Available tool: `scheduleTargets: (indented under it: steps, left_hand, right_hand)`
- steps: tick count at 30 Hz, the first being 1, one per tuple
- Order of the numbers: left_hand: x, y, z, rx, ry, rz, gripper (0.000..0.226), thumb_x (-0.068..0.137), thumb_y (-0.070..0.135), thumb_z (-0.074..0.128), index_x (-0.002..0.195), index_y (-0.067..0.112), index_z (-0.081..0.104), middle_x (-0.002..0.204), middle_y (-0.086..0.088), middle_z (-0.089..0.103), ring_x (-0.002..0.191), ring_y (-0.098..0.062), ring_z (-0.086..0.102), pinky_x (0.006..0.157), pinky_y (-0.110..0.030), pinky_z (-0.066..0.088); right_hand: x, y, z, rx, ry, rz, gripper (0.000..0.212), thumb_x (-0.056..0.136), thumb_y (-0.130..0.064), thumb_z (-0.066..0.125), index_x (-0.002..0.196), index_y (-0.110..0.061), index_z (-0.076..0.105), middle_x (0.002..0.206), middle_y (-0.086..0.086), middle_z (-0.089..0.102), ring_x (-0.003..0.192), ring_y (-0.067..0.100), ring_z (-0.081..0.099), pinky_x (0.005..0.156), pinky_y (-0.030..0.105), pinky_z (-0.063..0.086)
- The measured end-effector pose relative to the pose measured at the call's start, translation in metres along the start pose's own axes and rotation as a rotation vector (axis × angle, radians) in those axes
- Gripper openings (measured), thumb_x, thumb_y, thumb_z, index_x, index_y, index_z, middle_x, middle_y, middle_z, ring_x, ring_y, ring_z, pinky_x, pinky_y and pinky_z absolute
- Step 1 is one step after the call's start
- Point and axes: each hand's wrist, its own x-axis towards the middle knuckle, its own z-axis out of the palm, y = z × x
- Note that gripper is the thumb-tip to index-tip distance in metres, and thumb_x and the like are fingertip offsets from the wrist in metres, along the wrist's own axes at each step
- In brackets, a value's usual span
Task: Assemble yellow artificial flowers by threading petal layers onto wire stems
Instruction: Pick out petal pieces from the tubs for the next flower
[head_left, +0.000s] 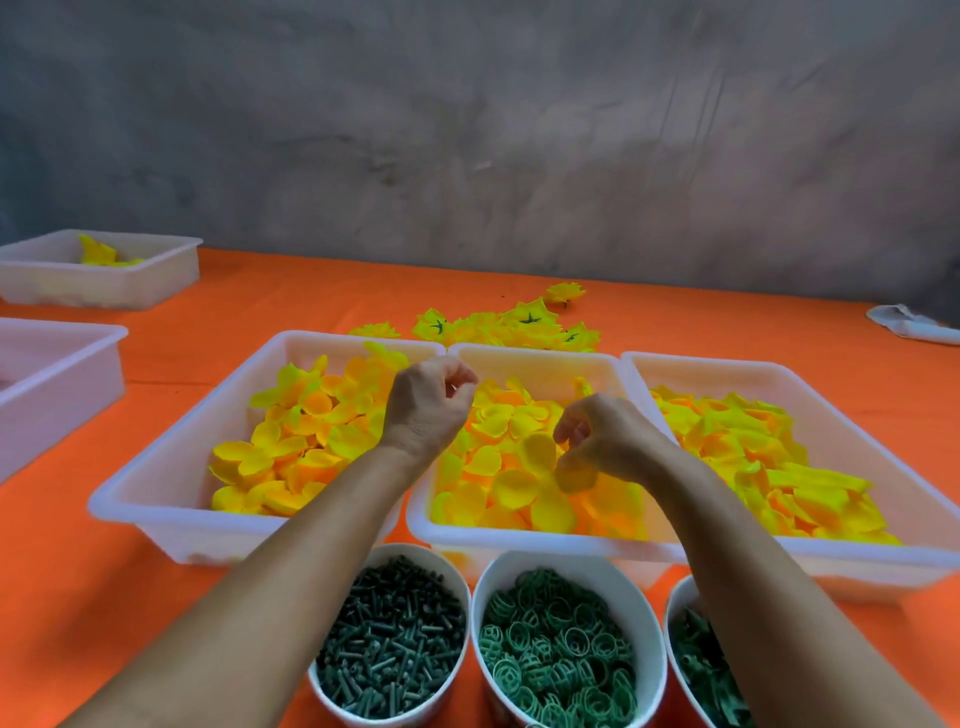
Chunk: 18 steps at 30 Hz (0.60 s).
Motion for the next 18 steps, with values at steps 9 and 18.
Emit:
scheduleTargets:
  steps: [9,18]
  left_hand:
    - [-0.006,0.0,0.0,-0.081,0.017,0.051,0.008,0.081,0.008,0.067,0.074,0.007,0.072,0.07,-0.009,0.069,0.059,-0.012,0.052,0.058,-0.018,0.036]
    - [-0.004,-0.003,-0.001,-0.355,-0.154,-0.034,0.006,0.078,0.009,0.074,0.083,0.007,0.071,0.072,-0.006,0.065,0.067,-0.015,0.058,0.069,-0.034,0.052]
  right_hand:
    - [-0.002,0.006,-0.006,0.356,0.152,-0.01,0.014,0.083,0.0,0.066,0.078,-0.013,0.066,0.073,0.005,0.06,0.065,0.017,0.055,0.053,0.025,0.046]
    - [0.006,-0.025,0.007,1.035,0.255,-0.069,0.014,0.079,0.002,0.068,0.09,-0.004,0.063,0.075,0.009,0.063,0.061,0.009,0.06,0.055,0.021,0.05]
